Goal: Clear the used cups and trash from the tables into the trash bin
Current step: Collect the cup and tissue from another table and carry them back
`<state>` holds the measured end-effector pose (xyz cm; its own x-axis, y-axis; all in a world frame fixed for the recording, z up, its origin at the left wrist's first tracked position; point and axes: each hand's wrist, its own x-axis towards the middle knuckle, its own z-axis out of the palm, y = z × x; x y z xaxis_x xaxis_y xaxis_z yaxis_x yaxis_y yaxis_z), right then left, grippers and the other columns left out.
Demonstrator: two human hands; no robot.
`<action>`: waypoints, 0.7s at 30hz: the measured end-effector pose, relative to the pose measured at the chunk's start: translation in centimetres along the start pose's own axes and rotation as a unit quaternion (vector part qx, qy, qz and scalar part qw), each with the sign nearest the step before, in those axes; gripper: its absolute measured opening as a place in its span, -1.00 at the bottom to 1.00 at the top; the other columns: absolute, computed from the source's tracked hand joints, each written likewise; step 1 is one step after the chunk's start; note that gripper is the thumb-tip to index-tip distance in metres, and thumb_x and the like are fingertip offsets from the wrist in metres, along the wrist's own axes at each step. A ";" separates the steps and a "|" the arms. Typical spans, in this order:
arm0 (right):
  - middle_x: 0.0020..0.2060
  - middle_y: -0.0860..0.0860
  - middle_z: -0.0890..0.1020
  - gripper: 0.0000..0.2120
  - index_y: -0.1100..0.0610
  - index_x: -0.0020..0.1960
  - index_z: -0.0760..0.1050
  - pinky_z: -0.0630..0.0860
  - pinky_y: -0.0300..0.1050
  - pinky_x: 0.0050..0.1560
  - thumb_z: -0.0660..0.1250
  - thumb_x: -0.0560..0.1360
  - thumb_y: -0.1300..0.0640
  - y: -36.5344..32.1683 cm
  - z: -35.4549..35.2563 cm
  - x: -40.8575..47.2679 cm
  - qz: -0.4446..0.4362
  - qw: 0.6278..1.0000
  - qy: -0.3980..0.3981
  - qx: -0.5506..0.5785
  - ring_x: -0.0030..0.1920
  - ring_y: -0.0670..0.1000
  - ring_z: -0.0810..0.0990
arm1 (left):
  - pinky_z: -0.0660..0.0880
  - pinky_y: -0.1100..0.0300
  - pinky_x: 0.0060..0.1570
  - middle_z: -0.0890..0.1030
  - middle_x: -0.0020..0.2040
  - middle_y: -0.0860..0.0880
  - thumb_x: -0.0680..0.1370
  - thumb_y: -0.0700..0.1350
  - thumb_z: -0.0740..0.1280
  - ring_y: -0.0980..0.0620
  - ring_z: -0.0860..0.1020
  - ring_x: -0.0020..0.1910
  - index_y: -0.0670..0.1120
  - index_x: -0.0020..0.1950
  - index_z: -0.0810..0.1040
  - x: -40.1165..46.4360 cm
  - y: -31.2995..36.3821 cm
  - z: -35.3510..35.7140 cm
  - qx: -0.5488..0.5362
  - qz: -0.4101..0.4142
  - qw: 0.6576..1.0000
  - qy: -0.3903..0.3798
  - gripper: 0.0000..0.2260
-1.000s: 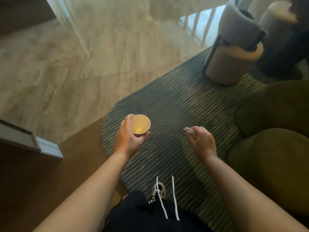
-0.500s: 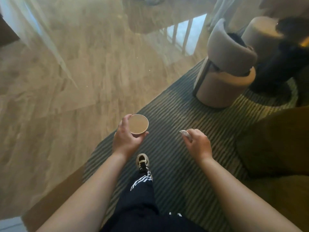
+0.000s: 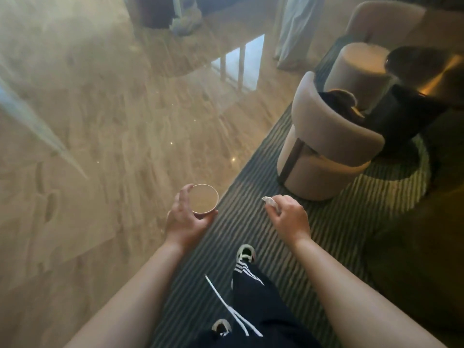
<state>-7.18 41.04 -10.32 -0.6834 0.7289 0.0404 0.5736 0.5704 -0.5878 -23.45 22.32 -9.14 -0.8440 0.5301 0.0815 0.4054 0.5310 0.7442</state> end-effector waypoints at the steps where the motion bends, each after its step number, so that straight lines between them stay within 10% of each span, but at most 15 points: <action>1: -0.26 -0.01 0.54 -0.82 0.11 -0.14 0.55 0.25 -0.20 -0.22 0.29 0.53 0.02 0.2 0.5 2.3 0.004 1.000 0.003 0.000 -0.24 -0.06 0.42 | 0.41 0.13 -0.02 0.51 0.20 -0.06 0.30 0.05 0.55 -0.09 0.54 0.03 0.01 0.33 0.34 2.5 0.0 0.8 0.000 0.006 1.000 -0.004 -0.33; 21: -0.18 0.08 0.58 -0.82 0.18 -0.09 0.55 0.47 -0.06 -0.14 0.29 0.54 0.07 3.6 -2.1 54.1 0.106 0.993 0.045 0.031 -0.17 0.05 0.52 | 0.42 -0.01 0.17 0.47 0.26 -0.03 0.31 0.10 0.53 -0.02 0.47 0.19 -0.04 0.38 0.34 55.6 10.5 18.7 -0.006 0.093 0.990 -0.107 -0.28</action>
<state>-41.16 83.35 -8.57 -0.5063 0.8622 -0.0186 0.6689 0.3790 -0.6396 -59.62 69.71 -9.20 -0.6618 0.7458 0.0762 0.5410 0.4048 0.7372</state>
